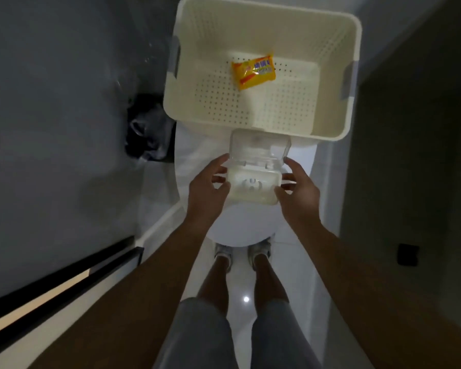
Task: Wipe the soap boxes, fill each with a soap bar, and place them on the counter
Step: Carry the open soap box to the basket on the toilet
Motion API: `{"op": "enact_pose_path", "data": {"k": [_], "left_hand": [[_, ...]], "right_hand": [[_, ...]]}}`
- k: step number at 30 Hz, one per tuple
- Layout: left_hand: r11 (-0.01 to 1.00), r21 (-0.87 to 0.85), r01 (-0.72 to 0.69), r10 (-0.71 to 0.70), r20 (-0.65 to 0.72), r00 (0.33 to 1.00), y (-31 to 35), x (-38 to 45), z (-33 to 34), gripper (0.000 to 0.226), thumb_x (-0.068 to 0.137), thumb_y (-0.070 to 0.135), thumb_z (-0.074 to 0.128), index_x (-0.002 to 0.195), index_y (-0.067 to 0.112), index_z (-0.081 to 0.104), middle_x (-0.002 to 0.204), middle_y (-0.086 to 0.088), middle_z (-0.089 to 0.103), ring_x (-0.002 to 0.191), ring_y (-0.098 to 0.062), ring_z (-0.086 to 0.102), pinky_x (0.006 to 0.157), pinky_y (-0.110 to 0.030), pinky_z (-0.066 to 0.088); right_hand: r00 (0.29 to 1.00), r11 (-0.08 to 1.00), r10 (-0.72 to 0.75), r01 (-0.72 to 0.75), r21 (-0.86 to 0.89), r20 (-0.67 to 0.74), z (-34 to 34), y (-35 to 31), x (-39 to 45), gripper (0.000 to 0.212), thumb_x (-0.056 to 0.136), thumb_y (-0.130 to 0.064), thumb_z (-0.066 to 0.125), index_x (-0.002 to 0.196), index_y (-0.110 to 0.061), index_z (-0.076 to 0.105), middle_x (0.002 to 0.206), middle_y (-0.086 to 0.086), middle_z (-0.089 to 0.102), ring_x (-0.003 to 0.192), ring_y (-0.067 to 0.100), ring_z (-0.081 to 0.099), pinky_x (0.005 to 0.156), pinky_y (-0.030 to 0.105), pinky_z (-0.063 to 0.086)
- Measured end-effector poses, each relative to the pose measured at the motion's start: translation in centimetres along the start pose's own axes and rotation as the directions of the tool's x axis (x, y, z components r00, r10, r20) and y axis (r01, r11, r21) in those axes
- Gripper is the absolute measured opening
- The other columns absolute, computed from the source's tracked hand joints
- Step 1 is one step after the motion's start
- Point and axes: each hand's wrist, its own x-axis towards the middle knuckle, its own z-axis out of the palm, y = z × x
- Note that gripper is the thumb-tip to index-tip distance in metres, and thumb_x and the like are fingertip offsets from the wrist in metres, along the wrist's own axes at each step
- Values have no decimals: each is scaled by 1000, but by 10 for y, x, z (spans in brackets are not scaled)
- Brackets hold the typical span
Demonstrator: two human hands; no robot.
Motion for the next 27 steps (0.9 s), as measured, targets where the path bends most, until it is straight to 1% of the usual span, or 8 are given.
{"op": "enact_pose_path", "data": {"k": [3, 7, 12, 16, 18, 20, 24, 27], "left_hand": [[1000, 19, 6, -5, -46, 999, -12, 14, 12, 60, 87, -3, 64, 137, 30, 57, 112, 3, 68, 92, -7, 66, 87, -19, 54], [999, 51, 7, -4, -59, 998, -22, 29, 20, 58, 89, -1, 64, 139, 28, 56, 114, 1, 67, 95, -13, 66, 94, -27, 54], [996, 93, -2, 8, -64, 998, -28, 48, 25, 57, 88, -4, 64, 137, 25, 57, 112, -1, 67, 93, -15, 65, 94, -28, 54], [992, 126, -7, 16, -69, 997, -30, 57, 29, 59, 85, -8, 63, 135, 24, 59, 110, -3, 67, 94, -17, 65, 93, -29, 54], [992, 123, 6, 3, -68, 998, -30, 58, 31, 61, 84, -10, 62, 134, 25, 59, 110, -3, 67, 95, -18, 65, 92, -28, 54], [993, 120, 18, -10, -66, 998, -30, 58, 32, 62, 83, -11, 60, 134, 24, 59, 110, -4, 67, 96, -18, 65, 93, -28, 54], [976, 214, 30, -22, -41, 999, -28, 60, 30, 58, 84, -5, 63, 135, 23, 55, 111, -2, 66, 98, -17, 65, 95, -33, 54], [968, 247, 34, -32, -10, 999, -25, 60, 24, 57, 85, 3, 70, 136, 21, 53, 113, -2, 67, 99, -16, 65, 94, -33, 54]], "right_hand": [[1000, 999, -21, 20, -26, -9, 9, 15, 20, 52, 94, -7, 66, 140, -24, 53, 113, -1, 65, 90, 6, 68, 69, 16, 57], [1000, 994, 3, -6, -105, -21, 21, 25, 39, 57, 91, 0, 63, 140, -26, 52, 112, 3, 66, 94, 16, 67, 69, 13, 53], [998, 988, -12, 4, -157, -53, 33, 30, 53, 58, 90, 2, 64, 141, -22, 52, 111, 4, 68, 93, 16, 65, 74, 13, 49], [997, 986, -10, -3, -169, -75, 36, 29, 58, 57, 89, 4, 60, 139, -23, 54, 109, 4, 68, 94, 19, 66, 81, 25, 55], [997, 977, -21, 5, -215, -73, 36, 29, 60, 56, 89, 3, 58, 138, -22, 54, 110, 3, 68, 93, 15, 64, 80, 22, 52], [997, 964, -28, 9, -265, -66, 36, 29, 61, 57, 88, 4, 57, 138, -23, 53, 110, 3, 68, 94, 15, 62, 83, 24, 53], [999, 954, -22, 6, -300, -49, 35, 28, 62, 59, 86, 5, 59, 139, -22, 53, 111, 4, 68, 92, 13, 59, 83, 22, 49], [1000, 961, 7, -11, -275, -14, 28, 23, 60, 61, 88, 1, 66, 143, -19, 49, 117, 6, 67, 101, 18, 64, 91, 27, 53]]}}
